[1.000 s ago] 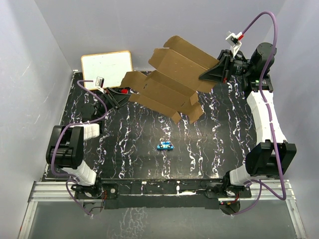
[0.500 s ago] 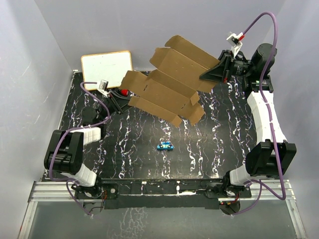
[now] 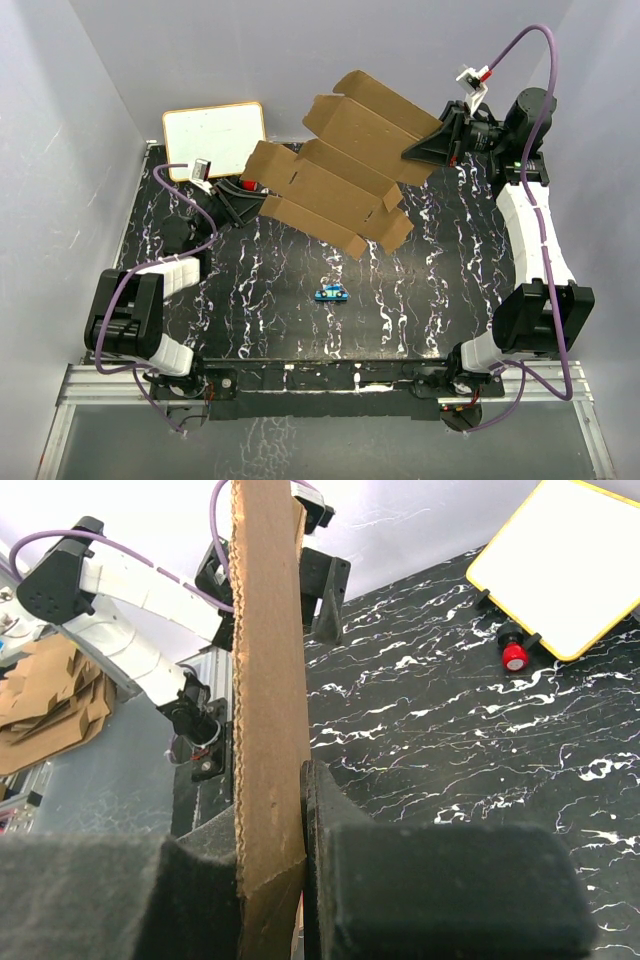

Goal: Fold the paper box

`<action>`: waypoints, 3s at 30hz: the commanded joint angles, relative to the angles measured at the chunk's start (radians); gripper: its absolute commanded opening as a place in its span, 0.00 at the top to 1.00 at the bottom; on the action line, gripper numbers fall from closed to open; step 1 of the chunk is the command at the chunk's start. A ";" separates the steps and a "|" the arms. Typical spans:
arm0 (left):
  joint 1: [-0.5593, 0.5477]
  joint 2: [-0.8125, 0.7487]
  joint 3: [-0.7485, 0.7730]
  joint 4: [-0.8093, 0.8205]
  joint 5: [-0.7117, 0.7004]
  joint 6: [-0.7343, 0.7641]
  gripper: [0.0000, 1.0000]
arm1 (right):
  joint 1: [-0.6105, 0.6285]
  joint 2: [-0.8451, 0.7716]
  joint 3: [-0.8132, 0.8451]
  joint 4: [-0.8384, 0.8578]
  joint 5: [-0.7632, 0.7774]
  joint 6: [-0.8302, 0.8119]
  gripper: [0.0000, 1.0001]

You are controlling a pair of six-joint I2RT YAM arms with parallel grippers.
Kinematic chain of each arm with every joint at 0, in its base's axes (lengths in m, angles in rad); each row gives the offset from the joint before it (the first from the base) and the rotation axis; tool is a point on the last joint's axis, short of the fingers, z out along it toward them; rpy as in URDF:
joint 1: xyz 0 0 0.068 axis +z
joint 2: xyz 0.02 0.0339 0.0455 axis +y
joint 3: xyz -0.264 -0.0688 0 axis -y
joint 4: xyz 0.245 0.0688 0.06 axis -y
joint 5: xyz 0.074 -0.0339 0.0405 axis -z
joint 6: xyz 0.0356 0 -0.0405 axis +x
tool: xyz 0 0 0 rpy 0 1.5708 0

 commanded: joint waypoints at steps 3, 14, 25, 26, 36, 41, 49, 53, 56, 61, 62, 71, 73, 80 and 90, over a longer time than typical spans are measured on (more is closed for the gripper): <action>-0.030 -0.037 0.025 0.213 0.016 0.005 0.34 | -0.005 0.002 -0.008 0.054 0.017 -0.016 0.92; -0.050 -0.056 0.025 0.214 0.071 0.010 0.30 | -0.007 0.009 -0.005 0.054 0.022 -0.018 0.92; -0.021 -0.062 0.015 0.213 0.039 -0.040 0.30 | -0.018 0.005 -0.012 0.055 0.021 -0.022 0.92; -0.021 -0.065 0.013 0.213 0.039 -0.042 0.30 | -0.018 0.005 -0.013 0.055 0.021 -0.022 0.92; -0.021 -0.099 0.000 0.213 0.047 -0.052 0.29 | -0.018 0.006 -0.019 0.054 0.026 -0.026 0.92; -0.021 -0.110 -0.009 0.213 0.057 -0.056 0.27 | -0.020 0.003 -0.019 0.055 0.027 -0.025 0.92; -0.021 -0.112 -0.010 0.213 0.097 -0.073 0.25 | -0.021 0.005 -0.019 0.056 0.028 -0.025 0.92; -0.021 -0.113 -0.009 0.213 0.107 -0.086 0.25 | -0.021 0.006 -0.019 0.056 0.028 -0.025 0.92; -0.021 -0.113 -0.006 0.213 0.111 -0.091 0.25 | -0.024 0.006 -0.020 0.056 0.028 -0.025 0.92; -0.021 -0.112 -0.005 0.213 0.111 -0.107 0.25 | -0.025 0.011 -0.023 0.054 0.030 -0.027 0.92; -0.021 -0.112 -0.005 0.213 0.110 -0.111 0.25 | -0.025 0.012 -0.024 0.055 0.028 -0.027 0.92; -0.020 -0.114 0.002 0.213 0.092 -0.141 0.25 | -0.030 0.010 -0.034 0.055 0.025 -0.033 0.92; -0.018 -0.115 0.004 0.213 0.094 -0.143 0.25 | -0.029 0.009 -0.036 0.056 0.025 -0.035 0.92; -0.012 -0.119 0.015 0.213 0.096 -0.163 0.25 | -0.032 0.010 -0.042 0.056 0.025 -0.039 0.92; -0.011 -0.118 0.029 0.212 0.096 -0.188 0.25 | -0.032 0.014 -0.053 0.055 0.029 -0.044 0.92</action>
